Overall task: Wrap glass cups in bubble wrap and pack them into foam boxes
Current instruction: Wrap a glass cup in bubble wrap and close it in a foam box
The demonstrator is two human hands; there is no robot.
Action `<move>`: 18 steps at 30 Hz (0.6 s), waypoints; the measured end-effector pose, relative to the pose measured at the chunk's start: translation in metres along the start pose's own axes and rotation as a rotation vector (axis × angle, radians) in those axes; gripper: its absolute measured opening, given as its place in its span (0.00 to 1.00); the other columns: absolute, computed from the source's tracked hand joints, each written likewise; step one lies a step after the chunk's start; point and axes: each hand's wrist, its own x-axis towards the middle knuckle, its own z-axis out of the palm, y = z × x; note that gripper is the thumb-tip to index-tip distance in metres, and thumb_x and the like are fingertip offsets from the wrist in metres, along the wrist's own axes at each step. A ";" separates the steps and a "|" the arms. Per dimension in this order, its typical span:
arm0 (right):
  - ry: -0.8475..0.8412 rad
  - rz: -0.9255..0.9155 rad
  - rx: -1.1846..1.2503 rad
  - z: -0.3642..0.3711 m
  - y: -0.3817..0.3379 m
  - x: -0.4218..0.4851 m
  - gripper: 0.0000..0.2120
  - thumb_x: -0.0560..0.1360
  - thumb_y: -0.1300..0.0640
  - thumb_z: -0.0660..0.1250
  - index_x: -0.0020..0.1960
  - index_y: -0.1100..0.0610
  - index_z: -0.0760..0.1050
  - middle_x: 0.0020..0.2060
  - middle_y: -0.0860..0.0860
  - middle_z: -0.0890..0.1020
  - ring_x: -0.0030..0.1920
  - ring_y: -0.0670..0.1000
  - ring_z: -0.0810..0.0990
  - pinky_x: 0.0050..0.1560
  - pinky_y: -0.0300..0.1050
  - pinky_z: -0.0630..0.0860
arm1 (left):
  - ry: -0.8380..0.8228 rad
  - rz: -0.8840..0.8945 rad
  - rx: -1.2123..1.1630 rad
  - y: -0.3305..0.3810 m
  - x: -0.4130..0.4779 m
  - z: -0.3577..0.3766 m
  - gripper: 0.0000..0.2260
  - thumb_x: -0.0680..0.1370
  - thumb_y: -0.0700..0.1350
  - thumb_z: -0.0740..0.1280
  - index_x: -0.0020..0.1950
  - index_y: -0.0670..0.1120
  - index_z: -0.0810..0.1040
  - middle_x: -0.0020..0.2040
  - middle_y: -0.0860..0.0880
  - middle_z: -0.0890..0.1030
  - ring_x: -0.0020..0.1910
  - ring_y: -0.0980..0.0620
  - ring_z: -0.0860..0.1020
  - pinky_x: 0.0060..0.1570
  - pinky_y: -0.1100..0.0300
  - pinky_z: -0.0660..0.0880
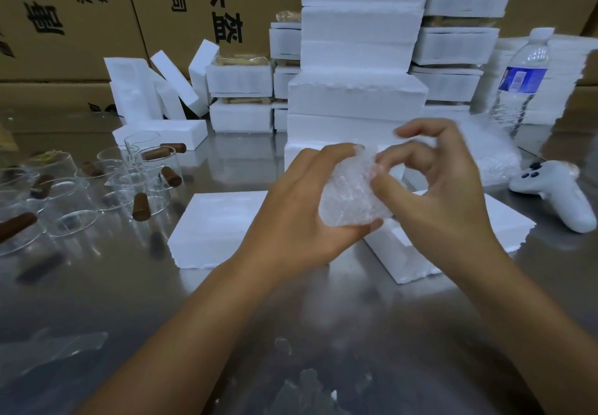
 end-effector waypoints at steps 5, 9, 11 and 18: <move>0.014 0.189 0.009 -0.006 0.003 0.004 0.38 0.59 0.51 0.75 0.62 0.39 0.58 0.51 0.44 0.73 0.51 0.40 0.77 0.48 0.27 0.71 | -0.001 0.068 0.068 0.005 -0.001 0.000 0.28 0.67 0.60 0.72 0.64 0.53 0.72 0.59 0.53 0.75 0.54 0.58 0.74 0.51 0.68 0.73; -0.211 0.344 -0.013 -0.008 0.008 0.002 0.35 0.61 0.59 0.73 0.63 0.41 0.63 0.53 0.47 0.75 0.50 0.39 0.76 0.38 0.26 0.72 | -0.049 0.160 0.133 0.009 -0.004 0.001 0.22 0.67 0.57 0.75 0.57 0.47 0.78 0.53 0.49 0.74 0.48 0.52 0.74 0.41 0.53 0.77; -0.295 0.359 -0.048 -0.008 0.010 0.000 0.31 0.65 0.66 0.70 0.61 0.42 0.67 0.53 0.50 0.77 0.47 0.41 0.78 0.35 0.29 0.72 | -0.070 0.197 0.174 0.010 -0.005 0.001 0.21 0.67 0.56 0.75 0.55 0.46 0.78 0.52 0.46 0.74 0.46 0.49 0.75 0.37 0.51 0.77; -0.161 0.212 -0.034 -0.009 0.004 0.006 0.16 0.71 0.56 0.70 0.56 0.43 0.73 0.49 0.44 0.79 0.52 0.41 0.78 0.59 0.47 0.73 | 0.053 0.063 0.130 0.009 0.002 -0.002 0.22 0.66 0.60 0.72 0.54 0.50 0.77 0.51 0.50 0.76 0.45 0.57 0.72 0.43 0.61 0.74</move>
